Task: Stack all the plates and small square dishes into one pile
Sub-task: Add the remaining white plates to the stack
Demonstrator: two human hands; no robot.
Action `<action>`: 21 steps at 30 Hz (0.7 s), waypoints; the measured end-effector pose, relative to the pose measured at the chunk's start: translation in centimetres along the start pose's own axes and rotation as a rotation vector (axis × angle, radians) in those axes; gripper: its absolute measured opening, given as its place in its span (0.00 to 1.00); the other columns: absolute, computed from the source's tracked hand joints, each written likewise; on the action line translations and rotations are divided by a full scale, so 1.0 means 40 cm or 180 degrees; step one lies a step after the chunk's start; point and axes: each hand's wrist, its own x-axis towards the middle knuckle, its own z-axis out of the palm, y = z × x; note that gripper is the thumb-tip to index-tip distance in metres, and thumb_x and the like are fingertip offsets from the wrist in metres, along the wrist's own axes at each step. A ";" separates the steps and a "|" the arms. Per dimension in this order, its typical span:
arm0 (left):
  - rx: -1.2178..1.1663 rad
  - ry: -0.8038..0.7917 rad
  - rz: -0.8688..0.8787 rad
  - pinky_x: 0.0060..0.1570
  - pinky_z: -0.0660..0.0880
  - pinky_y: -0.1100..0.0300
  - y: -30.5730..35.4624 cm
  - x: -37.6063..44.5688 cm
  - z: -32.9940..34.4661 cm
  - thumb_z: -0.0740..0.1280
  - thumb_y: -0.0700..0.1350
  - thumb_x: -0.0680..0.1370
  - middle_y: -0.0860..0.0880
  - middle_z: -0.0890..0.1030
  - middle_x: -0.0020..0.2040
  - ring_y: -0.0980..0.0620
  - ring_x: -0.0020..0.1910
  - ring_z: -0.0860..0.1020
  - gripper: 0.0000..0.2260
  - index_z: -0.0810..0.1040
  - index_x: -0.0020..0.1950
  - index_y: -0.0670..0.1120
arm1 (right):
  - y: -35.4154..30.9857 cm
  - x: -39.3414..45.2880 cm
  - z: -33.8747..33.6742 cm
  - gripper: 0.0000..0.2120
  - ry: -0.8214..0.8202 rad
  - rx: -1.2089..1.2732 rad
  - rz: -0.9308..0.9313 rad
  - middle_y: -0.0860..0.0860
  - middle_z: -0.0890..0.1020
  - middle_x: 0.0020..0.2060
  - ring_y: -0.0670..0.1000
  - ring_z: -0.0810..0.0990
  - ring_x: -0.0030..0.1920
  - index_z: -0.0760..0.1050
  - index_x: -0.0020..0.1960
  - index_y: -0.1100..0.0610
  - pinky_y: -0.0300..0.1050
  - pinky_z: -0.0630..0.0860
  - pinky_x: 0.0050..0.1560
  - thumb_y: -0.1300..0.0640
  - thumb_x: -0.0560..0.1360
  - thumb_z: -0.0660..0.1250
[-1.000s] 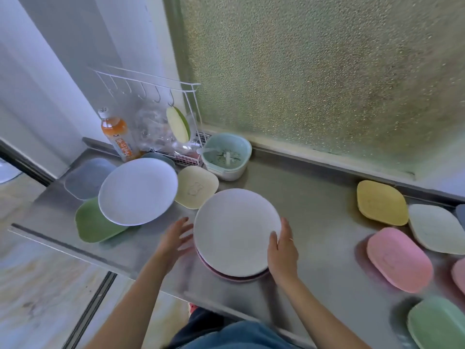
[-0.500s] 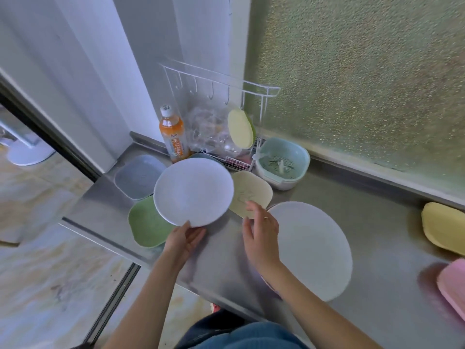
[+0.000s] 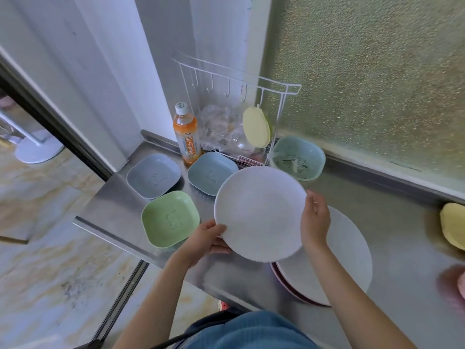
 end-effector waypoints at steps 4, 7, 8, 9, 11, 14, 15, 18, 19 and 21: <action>0.0853 -0.0047 0.0119 0.32 0.80 0.60 0.028 0.019 0.087 0.57 0.42 0.80 0.46 0.82 0.31 0.50 0.28 0.81 0.09 0.76 0.47 0.47 | 0.066 0.001 -0.095 0.14 0.0290 -0.0510 -0.0180 0.55 0.79 0.55 0.56 0.76 0.55 0.72 0.62 0.59 0.42 0.66 0.50 0.62 0.80 0.53; 0.1325 0.0018 0.0210 0.28 0.73 0.59 0.024 0.043 0.154 0.58 0.47 0.80 0.49 0.76 0.23 0.51 0.22 0.74 0.13 0.76 0.40 0.44 | 0.118 -0.006 -0.162 0.14 0.0660 -0.0655 -0.0104 0.59 0.80 0.53 0.60 0.77 0.53 0.72 0.62 0.59 0.44 0.67 0.48 0.61 0.80 0.53; 0.1474 0.0051 0.0234 0.27 0.71 0.60 0.020 0.051 0.171 0.58 0.50 0.80 0.49 0.75 0.24 0.51 0.22 0.72 0.15 0.76 0.37 0.45 | 0.132 -0.009 -0.181 0.14 0.0755 -0.0726 -0.0056 0.59 0.80 0.53 0.61 0.77 0.53 0.72 0.62 0.59 0.45 0.68 0.48 0.61 0.80 0.53; 0.1616 0.0061 0.0251 0.26 0.70 0.61 0.017 0.057 0.188 0.59 0.51 0.80 0.49 0.74 0.25 0.52 0.22 0.70 0.17 0.76 0.35 0.45 | 0.147 -0.011 -0.200 0.14 0.0834 -0.0805 -0.0021 0.60 0.80 0.53 0.62 0.77 0.53 0.72 0.62 0.59 0.47 0.69 0.48 0.61 0.80 0.53; 0.1867 0.0020 0.0240 0.26 0.69 0.62 0.008 0.065 0.216 0.59 0.53 0.80 0.49 0.74 0.27 0.53 0.23 0.70 0.18 0.76 0.35 0.45 | 0.170 -0.014 -0.231 0.13 0.0948 -0.0922 -0.0016 0.62 0.80 0.51 0.63 0.77 0.52 0.72 0.60 0.62 0.50 0.70 0.50 0.63 0.79 0.54; 0.2221 0.0011 0.0235 0.31 0.70 0.62 -0.004 0.073 0.242 0.58 0.53 0.80 0.48 0.76 0.30 0.53 0.26 0.71 0.19 0.78 0.38 0.41 | 0.188 -0.012 -0.257 0.13 0.1022 -0.1052 -0.0063 0.62 0.80 0.49 0.62 0.76 0.52 0.73 0.58 0.63 0.49 0.69 0.48 0.64 0.79 0.54; 0.2324 0.0016 0.0252 0.32 0.70 0.62 -0.007 0.074 0.246 0.58 0.53 0.80 0.48 0.76 0.30 0.53 0.26 0.71 0.20 0.78 0.38 0.41 | 0.191 -0.010 -0.262 0.13 0.1036 -0.1088 -0.0094 0.62 0.79 0.50 0.62 0.76 0.52 0.73 0.58 0.63 0.48 0.69 0.48 0.65 0.78 0.54; 0.2513 -0.0084 0.0216 0.32 0.71 0.62 -0.017 0.070 0.252 0.58 0.52 0.80 0.46 0.76 0.29 0.52 0.26 0.71 0.21 0.76 0.33 0.42 | 0.206 -0.009 -0.276 0.12 0.1066 -0.1204 -0.0196 0.63 0.78 0.50 0.63 0.74 0.52 0.75 0.56 0.64 0.52 0.70 0.50 0.67 0.77 0.56; 0.2540 -0.0131 0.0176 0.30 0.70 0.62 -0.021 0.068 0.254 0.58 0.52 0.80 0.45 0.76 0.29 0.51 0.25 0.71 0.22 0.74 0.31 0.42 | 0.215 -0.010 -0.282 0.12 0.1078 -0.1242 -0.0195 0.63 0.77 0.50 0.63 0.74 0.51 0.75 0.55 0.64 0.52 0.70 0.51 0.68 0.76 0.57; 0.2641 -0.0179 0.0139 0.27 0.69 0.64 -0.027 0.064 0.261 0.57 0.52 0.80 0.45 0.76 0.28 0.51 0.23 0.71 0.22 0.73 0.29 0.43 | 0.232 -0.013 -0.289 0.11 0.1104 -0.1286 -0.0194 0.64 0.77 0.49 0.64 0.73 0.51 0.76 0.54 0.65 0.52 0.69 0.51 0.69 0.76 0.58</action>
